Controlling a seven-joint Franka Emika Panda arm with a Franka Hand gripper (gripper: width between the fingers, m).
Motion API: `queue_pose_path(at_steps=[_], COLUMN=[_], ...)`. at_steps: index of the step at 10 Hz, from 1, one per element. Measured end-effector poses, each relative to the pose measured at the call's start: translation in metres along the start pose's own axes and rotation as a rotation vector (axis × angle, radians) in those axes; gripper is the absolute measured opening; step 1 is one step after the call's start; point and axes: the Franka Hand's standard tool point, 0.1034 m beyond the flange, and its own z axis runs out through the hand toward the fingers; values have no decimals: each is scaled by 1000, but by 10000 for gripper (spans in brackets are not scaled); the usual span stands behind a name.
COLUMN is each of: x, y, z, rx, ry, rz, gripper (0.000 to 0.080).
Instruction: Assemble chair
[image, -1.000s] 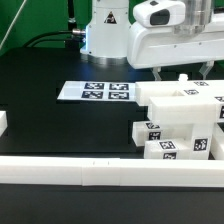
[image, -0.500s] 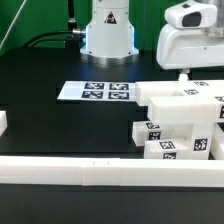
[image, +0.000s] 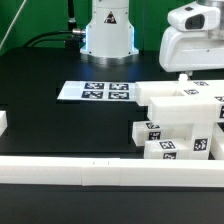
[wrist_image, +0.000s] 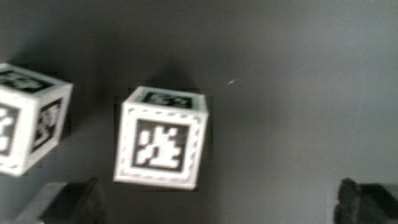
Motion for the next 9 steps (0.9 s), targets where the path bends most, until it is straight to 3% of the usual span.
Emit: queue_pose_path(at_steps=[6,9], x=[0,1], y=[4,19], z=[6,8], rx=[-3,-6], ry=[-7,-12], rz=[-8,-15], gripper=[649,649])
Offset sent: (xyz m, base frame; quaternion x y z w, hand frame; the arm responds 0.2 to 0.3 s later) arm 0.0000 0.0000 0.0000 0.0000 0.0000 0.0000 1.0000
